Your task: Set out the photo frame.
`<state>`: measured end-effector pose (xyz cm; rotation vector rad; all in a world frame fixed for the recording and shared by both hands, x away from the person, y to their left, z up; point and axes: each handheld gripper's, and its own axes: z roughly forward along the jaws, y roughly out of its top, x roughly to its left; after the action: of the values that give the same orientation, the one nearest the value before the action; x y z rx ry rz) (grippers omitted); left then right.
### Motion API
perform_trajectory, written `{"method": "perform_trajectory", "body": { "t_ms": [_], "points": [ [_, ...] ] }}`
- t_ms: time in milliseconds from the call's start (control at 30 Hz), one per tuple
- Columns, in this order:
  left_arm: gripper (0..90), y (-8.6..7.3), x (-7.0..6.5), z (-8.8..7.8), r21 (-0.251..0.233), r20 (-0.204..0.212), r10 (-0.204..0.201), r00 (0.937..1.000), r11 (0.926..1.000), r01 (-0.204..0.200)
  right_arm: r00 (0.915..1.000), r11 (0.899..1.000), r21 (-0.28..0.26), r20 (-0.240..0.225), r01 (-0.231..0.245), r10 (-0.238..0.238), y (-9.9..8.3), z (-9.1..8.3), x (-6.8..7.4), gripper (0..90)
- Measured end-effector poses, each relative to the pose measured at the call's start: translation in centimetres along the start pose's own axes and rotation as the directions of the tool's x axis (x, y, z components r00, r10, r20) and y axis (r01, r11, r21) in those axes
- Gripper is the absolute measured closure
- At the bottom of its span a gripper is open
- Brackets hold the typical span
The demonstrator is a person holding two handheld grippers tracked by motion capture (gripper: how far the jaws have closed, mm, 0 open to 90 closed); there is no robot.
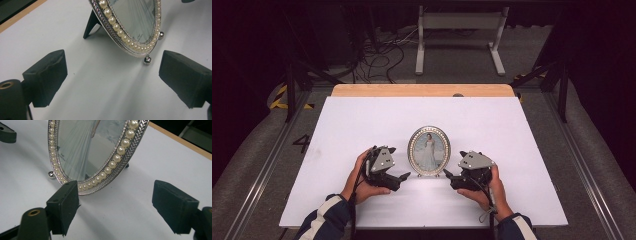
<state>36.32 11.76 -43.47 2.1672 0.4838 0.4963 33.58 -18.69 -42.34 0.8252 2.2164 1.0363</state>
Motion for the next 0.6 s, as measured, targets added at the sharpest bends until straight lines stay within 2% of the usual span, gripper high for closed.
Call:
{"method": "perform_trajectory", "body": {
  "t_ms": [133,267,367,600],
  "points": [
    [6.6,0.0,-0.2,-0.1,-0.001,0.003,0.020,0.9998,0.9998,-0.020,0.9998,1.000,-0.006,-0.018,0.003,-0.003,0.1,0.0,0.1,19.3],
    [6.8,0.0,-0.3,-0.2,-0.006,-0.007,0.025,0.9997,0.9997,-0.025,0.9992,1.000,0.003,-0.032,0.024,-0.024,-0.1,-0.1,0.2,22.9],
    [7.7,-0.5,-0.4,-0.5,0.006,-0.021,0.035,0.9992,0.9994,-0.035,0.9997,1.000,0.009,-0.015,0.019,-0.019,-0.3,-0.2,0.1,22.3],
    [7.9,-1.4,-0.2,-1.9,-0.008,-0.029,0.017,0.9994,0.9998,-0.017,0.9996,0.999,0.020,0.007,0.028,-0.028,-1.0,-0.6,0.0,20.0]
  ]
}}
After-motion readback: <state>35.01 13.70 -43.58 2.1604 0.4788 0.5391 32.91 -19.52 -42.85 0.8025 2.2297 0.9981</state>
